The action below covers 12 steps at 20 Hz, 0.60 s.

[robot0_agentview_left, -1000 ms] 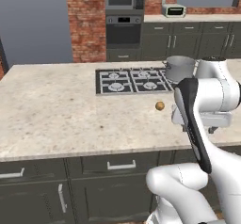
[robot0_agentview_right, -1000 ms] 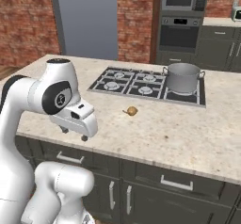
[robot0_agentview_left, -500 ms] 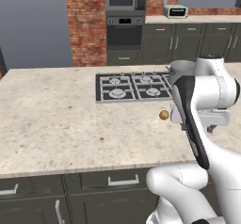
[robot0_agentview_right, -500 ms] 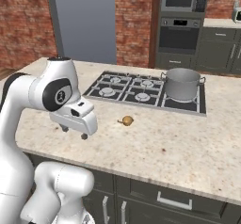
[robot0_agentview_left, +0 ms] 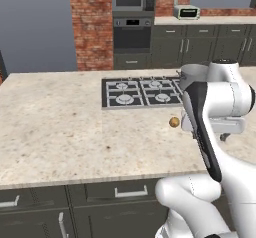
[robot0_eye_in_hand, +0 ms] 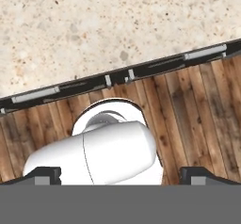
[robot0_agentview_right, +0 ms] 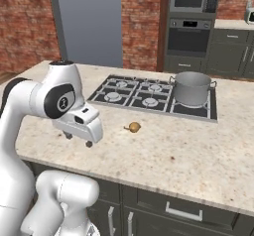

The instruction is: Turn on the burner for the pot on the stove. Wait thirty seconds for the pot to heat up. Then add the onion to the pot.

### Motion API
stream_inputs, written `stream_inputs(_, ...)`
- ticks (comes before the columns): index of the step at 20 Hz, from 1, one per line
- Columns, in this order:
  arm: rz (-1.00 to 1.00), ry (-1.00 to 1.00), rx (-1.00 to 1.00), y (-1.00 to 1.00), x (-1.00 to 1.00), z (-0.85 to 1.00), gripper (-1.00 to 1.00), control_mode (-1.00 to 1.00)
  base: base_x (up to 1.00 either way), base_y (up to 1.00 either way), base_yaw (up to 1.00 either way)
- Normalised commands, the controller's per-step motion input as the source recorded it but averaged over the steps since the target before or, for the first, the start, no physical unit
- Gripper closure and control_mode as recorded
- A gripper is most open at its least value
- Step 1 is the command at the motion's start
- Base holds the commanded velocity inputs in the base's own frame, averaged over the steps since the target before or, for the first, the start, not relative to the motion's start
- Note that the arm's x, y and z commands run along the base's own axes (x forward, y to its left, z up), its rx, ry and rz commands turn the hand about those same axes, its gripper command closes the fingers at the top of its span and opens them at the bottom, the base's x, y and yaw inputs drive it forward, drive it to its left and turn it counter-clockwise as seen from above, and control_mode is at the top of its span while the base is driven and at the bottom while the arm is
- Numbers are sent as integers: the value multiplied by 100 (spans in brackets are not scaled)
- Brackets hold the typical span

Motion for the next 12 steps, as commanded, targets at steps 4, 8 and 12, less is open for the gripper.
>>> stream_inputs(4,2,-11,0,-38,86,16,-100,-100,0,0,0)
stream_inputs(8,-1,-8,1,-44,97,7,-100,-100,0,0,0)
stream_inputs(12,0,4,0,0,100,2,-100,-100,0,0,0)
